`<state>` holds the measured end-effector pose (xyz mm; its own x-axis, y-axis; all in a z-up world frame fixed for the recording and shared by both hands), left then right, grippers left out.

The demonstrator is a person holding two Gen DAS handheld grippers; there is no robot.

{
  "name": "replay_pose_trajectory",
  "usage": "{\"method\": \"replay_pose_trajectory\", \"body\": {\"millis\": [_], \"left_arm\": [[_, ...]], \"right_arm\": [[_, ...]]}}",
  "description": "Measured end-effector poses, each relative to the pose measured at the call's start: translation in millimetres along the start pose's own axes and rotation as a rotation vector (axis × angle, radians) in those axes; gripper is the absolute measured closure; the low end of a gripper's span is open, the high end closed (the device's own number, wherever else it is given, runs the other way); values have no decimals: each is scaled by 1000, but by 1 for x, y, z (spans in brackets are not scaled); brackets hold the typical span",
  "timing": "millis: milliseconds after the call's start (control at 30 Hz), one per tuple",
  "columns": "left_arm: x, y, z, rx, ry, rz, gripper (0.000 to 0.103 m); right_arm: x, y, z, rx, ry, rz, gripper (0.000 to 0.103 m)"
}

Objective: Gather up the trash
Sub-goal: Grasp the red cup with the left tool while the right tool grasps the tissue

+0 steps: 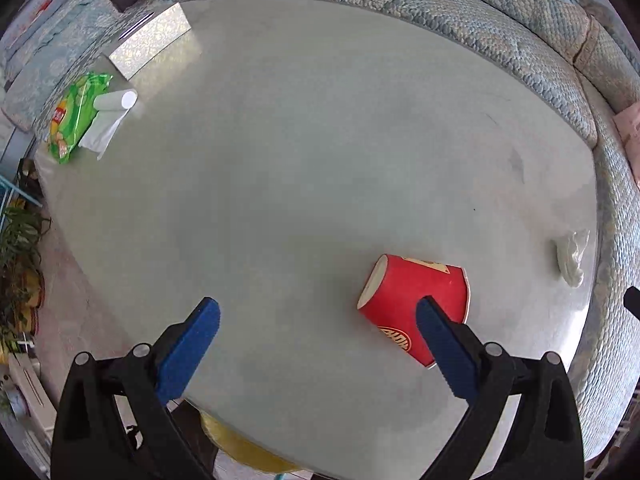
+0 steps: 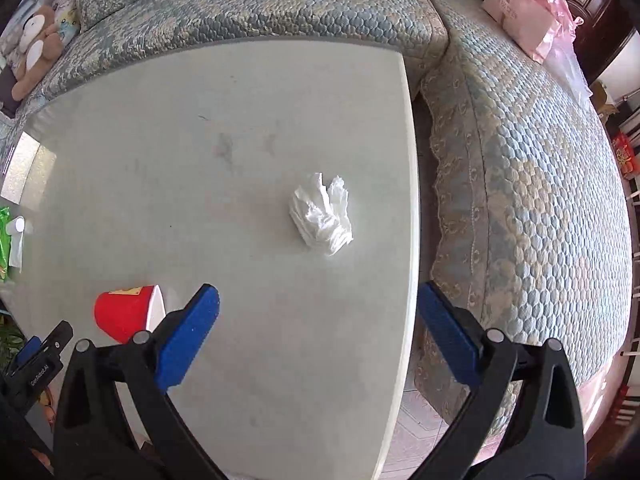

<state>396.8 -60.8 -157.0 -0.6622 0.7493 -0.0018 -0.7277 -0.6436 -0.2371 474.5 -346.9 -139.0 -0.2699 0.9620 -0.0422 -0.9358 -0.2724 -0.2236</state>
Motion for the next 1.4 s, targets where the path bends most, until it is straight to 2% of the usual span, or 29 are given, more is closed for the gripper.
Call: {"method": "replay_pose_trajectory", "body": {"millis": [67, 200, 333, 567, 733, 1000, 1167, 1233, 1333, 1400], "left_arm": [[-8, 13, -10, 1, -35, 99, 7], [-24, 30, -35, 19, -107, 235, 7], [-35, 43, -56, 69, -171, 303, 7], [-46, 45, -66, 53, -195, 398, 7], [-48, 44, -77, 77, -146, 503, 6], [-50, 40, -95, 127, -113, 545, 6], [-50, 41, -102, 149, -101, 567, 6], [-51, 40, -102, 143, -103, 544, 6], [-53, 40, -103, 150, -92, 529, 7], [-59, 38, -100, 145, -68, 511, 18]], "right_arm": [[-9, -2, -30, 48, -20, 52, 6], [-14, -16, -63, 44, -20, 173, 6], [-22, -31, -85, 57, -54, 168, 6], [-13, -40, -105, 49, -71, 262, 6], [1, -45, -116, 60, -92, 323, 12], [-1, -44, -132, 88, -123, 280, 22], [4, -47, -127, 66, -105, 293, 22], [3, -48, -125, 60, -89, 299, 25], [0, -50, -122, 53, -72, 286, 33], [-3, -52, -118, 40, -67, 271, 52]]}}
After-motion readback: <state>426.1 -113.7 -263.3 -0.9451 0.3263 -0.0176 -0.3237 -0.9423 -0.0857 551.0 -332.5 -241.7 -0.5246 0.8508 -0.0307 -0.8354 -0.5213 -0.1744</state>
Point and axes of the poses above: each gripper's, at about its wrist camera, not at the fingertips, and z roughly against the way its jaws point, x to its left, y to its underside, the point moved 10 cm from there along -z, roughly the way its jaws point, and after that the axes turned 13 degrees about z, right-handed, at the moved point
